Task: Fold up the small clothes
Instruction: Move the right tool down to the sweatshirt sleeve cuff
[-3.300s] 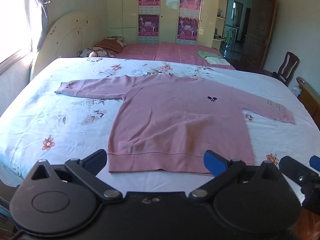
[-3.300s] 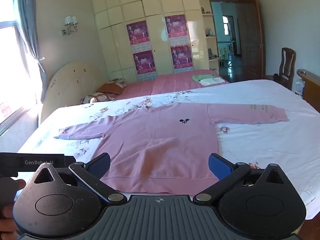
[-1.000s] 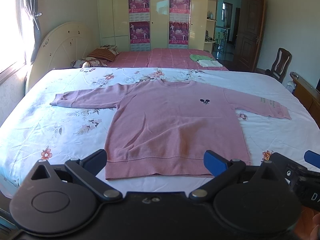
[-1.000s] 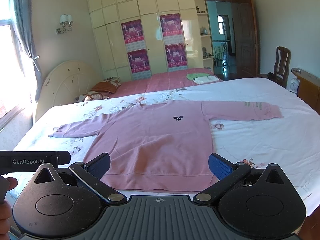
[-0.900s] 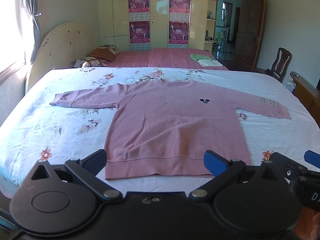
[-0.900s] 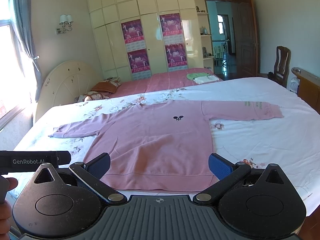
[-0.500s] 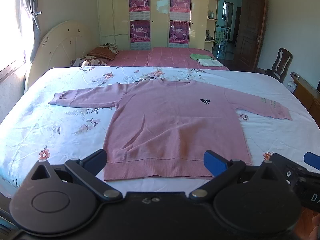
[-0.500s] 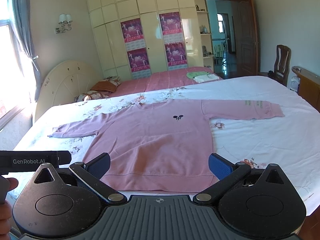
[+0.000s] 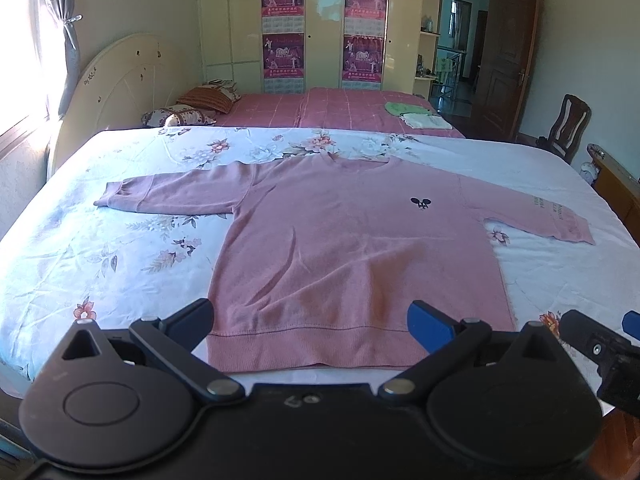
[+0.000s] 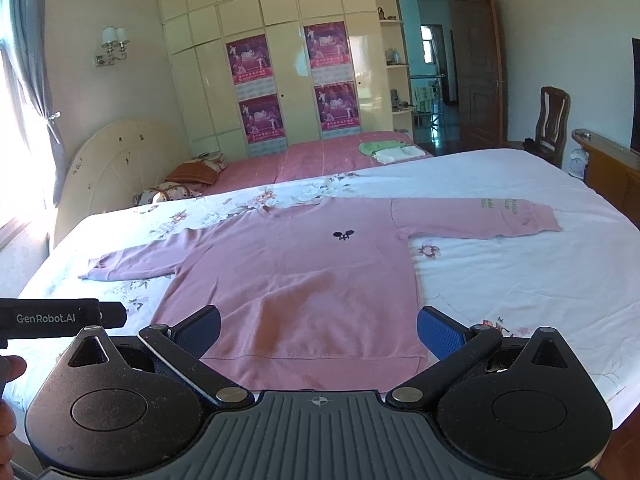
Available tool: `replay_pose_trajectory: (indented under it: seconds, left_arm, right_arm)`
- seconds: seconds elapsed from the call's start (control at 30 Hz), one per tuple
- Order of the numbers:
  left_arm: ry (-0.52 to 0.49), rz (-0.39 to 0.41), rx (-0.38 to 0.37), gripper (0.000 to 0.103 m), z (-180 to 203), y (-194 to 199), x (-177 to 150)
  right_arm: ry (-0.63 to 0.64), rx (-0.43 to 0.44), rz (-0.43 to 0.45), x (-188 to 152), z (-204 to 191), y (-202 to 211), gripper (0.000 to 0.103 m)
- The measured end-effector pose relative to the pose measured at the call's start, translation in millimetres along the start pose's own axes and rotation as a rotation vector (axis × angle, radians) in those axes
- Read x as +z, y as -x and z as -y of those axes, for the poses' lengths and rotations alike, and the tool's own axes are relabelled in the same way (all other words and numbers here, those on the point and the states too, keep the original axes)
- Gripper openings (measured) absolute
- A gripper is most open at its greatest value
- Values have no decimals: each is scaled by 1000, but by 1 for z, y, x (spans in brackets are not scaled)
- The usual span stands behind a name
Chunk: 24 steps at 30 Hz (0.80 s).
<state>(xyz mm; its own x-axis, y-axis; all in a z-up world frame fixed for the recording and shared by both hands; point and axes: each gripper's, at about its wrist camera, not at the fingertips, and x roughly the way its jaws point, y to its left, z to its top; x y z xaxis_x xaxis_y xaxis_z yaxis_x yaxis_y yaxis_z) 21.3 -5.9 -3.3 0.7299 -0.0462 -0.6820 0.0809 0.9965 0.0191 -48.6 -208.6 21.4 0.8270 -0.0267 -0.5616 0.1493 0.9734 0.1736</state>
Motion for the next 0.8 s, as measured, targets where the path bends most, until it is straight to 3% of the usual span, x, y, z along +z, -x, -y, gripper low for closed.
replay_pose_trajectory:
  seconds: [0.33, 0.8]
  left_arm:
    - [-17, -22, 3, 103, -4, -44, 21]
    - [-74, -71, -42, 103, -22, -139, 63]
  right_arm:
    - [-20, -55, -24, 13, 5, -40, 103]
    - [-82, -165, -30, 35, 0, -120, 103]
